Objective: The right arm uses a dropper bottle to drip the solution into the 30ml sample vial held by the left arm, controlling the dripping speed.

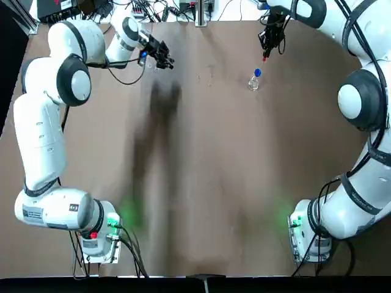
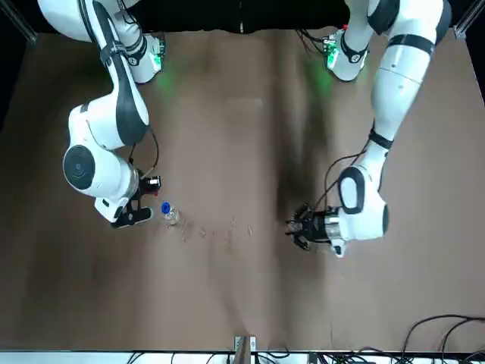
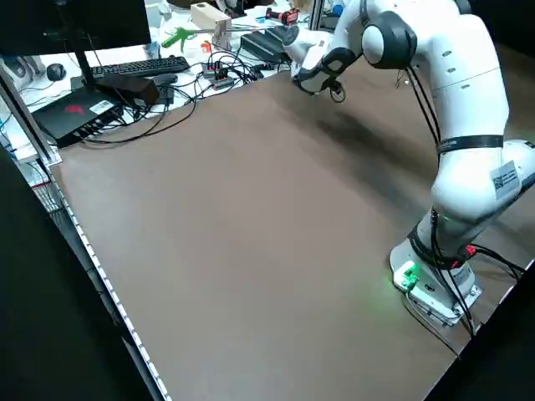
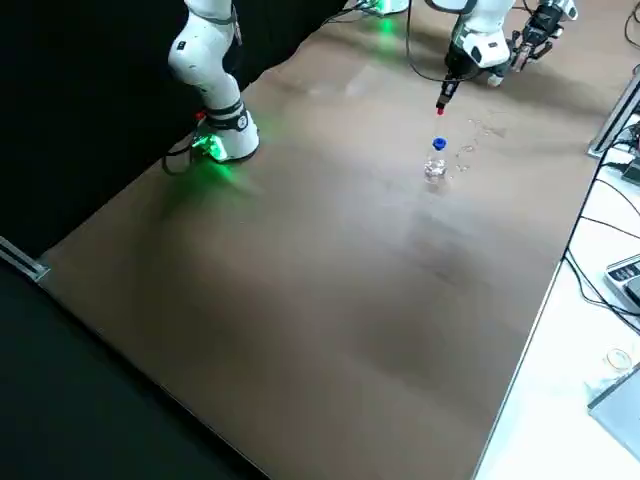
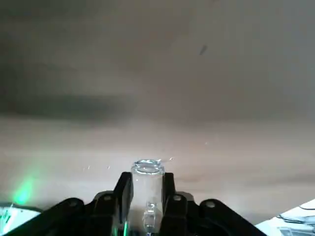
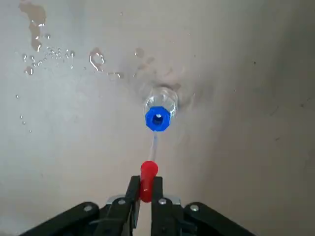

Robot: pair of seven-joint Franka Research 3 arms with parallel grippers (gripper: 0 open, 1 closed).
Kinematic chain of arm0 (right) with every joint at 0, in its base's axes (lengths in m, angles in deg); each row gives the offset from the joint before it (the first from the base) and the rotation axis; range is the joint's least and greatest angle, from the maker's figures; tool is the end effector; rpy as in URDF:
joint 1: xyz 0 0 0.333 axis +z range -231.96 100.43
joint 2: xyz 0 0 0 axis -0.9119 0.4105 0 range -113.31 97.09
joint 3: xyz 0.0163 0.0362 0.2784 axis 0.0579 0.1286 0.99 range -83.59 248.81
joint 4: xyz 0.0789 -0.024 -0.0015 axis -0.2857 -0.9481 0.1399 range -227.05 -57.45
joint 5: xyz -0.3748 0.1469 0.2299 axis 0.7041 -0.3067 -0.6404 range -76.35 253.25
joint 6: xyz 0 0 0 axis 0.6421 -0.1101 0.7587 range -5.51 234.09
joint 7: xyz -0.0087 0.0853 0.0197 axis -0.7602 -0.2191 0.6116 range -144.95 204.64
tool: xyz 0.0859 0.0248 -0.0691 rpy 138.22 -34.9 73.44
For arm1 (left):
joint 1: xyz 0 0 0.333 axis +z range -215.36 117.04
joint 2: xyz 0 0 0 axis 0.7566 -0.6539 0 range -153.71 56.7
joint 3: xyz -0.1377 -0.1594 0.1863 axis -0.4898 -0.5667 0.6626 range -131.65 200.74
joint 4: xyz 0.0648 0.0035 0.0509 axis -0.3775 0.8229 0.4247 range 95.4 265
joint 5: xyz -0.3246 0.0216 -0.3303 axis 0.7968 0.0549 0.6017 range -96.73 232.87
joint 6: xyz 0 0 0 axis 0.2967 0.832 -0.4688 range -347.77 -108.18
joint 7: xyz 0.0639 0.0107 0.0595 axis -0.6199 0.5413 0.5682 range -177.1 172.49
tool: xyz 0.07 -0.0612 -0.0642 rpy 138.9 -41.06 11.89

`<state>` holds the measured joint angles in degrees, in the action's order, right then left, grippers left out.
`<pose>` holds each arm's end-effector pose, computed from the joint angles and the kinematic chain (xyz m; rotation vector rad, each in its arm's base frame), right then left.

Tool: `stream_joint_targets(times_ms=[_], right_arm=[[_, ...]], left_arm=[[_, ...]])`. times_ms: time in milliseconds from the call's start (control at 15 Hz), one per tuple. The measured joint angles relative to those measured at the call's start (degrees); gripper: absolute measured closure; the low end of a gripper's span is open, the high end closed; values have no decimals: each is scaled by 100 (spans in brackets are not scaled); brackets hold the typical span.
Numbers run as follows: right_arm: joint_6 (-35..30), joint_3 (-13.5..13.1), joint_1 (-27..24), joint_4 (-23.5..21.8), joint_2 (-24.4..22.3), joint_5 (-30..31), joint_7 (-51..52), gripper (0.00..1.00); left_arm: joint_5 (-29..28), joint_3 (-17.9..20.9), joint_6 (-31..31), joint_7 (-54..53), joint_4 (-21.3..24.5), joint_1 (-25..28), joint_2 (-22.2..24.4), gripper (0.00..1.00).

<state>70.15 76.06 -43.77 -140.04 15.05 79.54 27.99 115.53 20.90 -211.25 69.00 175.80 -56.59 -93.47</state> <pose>0.6723 0.2078 0.3348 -3.0371 -0.3006 0.3251 0.6914 -0.2752 0.1366 1.8382 1.7200 -0.8216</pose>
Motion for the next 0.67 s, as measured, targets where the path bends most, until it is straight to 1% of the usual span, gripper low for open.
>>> stream_joint_targets(times_ms=[267,533,600,667], right_arm=[[-198,9,0,123,-73,-8,0,86],[-347,60,10,159,-160,-108,0,86],[-355,66,15,160,-179,-178,0,85],[-359,76,24,163,-205,-383,0,84]], left_arm=[[-59,27,-526,788,-3,-627,144,69],[-629,42,-1020,1960,-2,-1221,184,69],[-752,44,-1152,2200,-2,-1353,184,69],[-885,54,-1402,2548,-2,-1593,184,69]])
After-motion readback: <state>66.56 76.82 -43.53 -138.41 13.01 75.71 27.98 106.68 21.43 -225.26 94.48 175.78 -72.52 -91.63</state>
